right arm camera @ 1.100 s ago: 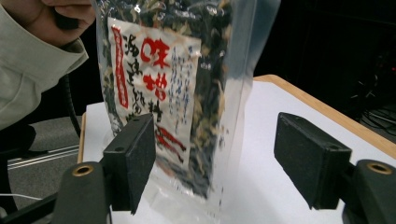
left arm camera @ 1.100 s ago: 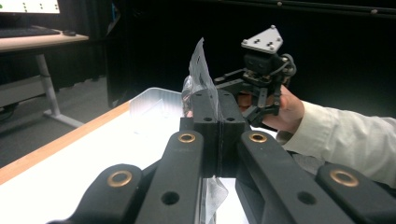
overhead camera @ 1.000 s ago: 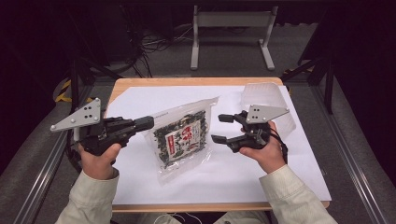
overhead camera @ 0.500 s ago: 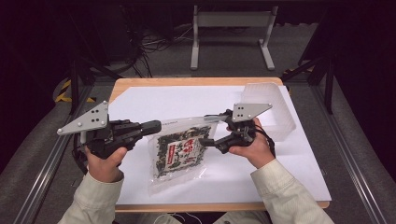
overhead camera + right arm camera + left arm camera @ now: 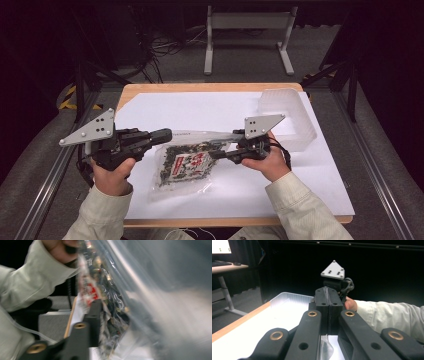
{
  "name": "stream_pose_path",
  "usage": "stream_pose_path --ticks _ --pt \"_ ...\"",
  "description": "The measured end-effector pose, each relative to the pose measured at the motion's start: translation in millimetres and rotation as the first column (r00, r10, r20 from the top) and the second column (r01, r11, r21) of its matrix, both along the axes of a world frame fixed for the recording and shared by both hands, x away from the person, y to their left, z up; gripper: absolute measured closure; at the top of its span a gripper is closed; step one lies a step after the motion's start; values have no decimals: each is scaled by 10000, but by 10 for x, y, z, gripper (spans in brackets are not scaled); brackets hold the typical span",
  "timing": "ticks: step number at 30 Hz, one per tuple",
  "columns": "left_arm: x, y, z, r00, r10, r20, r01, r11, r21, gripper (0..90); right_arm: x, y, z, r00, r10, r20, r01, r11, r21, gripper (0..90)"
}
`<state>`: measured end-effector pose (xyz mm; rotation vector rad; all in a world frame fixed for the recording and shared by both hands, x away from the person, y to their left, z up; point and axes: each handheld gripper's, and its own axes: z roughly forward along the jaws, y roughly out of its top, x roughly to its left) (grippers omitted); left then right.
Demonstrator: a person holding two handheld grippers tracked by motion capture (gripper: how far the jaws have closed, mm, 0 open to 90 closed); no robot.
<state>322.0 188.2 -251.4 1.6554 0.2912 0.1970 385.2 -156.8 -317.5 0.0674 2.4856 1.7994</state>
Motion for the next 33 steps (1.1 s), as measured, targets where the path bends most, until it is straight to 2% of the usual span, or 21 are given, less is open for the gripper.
stream_pose_path --ticks 4,8,16,18,22,23,24,27,28,29,33 --pt "7 10 -6 9998 197 39 -197 9998 42 900 -38 -1 10 9995 129 285 -121 9996 -274 727" --pt "23 30 -13 9996 275 12 -275 9996 24 900 -59 -4 20 9991 337 242 -329 9989 -320 753" --pt "37 39 -14 9995 321 75 -323 9993 187 889 -78 -24 53 9990 376 236 -366 9984 -421 764" --pt "64 46 -23 9998 175 -16 -174 9996 208 833 -79 -39 65 9991 355 223 -345 9984 -445 766" --pt "76 25 -37 9997 255 -46 -253 9991 344 703 -74 -80 92 9996 206 205 -196 9986 -491 768" --pt "83 2 -45 9987 517 6 -517 9972 533 647 -69 -109 115 9997 84 213 -72 9983 -585 768" --pt "83 2 -45 9987 517 6 -517 9972 533 614 -69 -109 115 9997 84 213 -72 9983 -585 768" --pt "115 3 -72 9967 816 -13 -813 9942 701 566 -60 -174 161 9998 -130 177 140 9983 -571 769" --pt "131 8 -87 9953 965 -41 -960 9931 674 489 -57 -231 203 9994 -314 149 322 9978 -571 769" --pt "168 20 -124 9924 1229 -115 -1218 9900 718 477 -56 -258 226 9990 -413 178 423 9974 -583 768" --pt "230 11 -197 9895 1423 -252 -1396 9864 870 424 -49 -340 292 9976 -679 153 687 9955 -654 768"
